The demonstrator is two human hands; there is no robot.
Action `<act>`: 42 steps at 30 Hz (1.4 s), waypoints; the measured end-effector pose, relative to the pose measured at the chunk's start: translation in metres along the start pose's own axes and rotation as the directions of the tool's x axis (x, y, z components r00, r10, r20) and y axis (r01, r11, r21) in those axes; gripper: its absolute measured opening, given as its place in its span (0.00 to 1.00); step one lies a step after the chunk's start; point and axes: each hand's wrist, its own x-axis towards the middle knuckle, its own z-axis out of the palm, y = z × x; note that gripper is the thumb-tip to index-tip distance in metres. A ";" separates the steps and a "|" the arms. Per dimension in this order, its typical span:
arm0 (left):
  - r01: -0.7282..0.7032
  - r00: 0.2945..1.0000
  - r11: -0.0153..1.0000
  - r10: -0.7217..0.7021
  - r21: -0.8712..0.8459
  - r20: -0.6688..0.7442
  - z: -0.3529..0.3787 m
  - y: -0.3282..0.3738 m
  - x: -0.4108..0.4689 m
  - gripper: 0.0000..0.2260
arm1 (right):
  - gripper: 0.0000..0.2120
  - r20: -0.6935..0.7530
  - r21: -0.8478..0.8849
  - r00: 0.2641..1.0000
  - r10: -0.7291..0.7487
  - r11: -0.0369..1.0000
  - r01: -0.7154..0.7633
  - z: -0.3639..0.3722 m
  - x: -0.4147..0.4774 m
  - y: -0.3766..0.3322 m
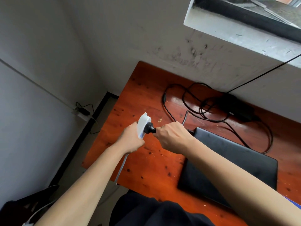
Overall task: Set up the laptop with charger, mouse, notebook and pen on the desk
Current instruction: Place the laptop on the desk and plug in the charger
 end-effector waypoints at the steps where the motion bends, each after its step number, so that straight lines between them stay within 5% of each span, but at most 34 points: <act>1: -0.013 1.000 1.000 0.012 0.013 0.015 0.000 -0.001 0.001 0.20 | 0.12 0.001 0.005 1.000 -0.016 1.000 0.016 0.001 -0.001 0.002; 11: 0.071 0.997 0.996 -0.072 0.050 0.018 0.020 -0.021 0.022 0.13 | 0.14 0.013 0.144 0.997 0.079 0.986 -0.080 0.052 0.013 0.011; 16: 0.216 0.967 0.971 -0.199 0.102 -0.156 0.026 -0.036 0.029 0.13 | 0.26 0.047 0.051 0.997 0.055 0.997 -0.057 0.076 -0.001 0.024; 21: 0.198 0.975 0.973 -0.184 0.116 -0.124 0.038 -0.040 0.038 0.30 | 0.34 0.080 0.065 0.986 0.147 0.986 -0.153 0.083 -0.016 0.027; 25: 0.243 0.960 0.927 -0.187 0.286 -0.209 0.047 -0.027 0.049 0.43 | 0.41 0.109 0.163 0.953 0.283 0.941 -0.298 0.089 -0.027 0.033; 31: 0.225 0.923 0.905 -0.080 0.360 -0.377 0.057 -0.021 0.053 0.27 | 0.36 0.303 0.183 0.874 0.380 0.877 -0.445 0.105 -0.048 0.039; 42: 0.296 0.880 0.911 -0.143 0.287 -0.452 0.042 -0.015 0.086 0.26 | 0.40 0.390 0.101 0.865 0.314 0.919 -0.380 0.116 -0.054 0.043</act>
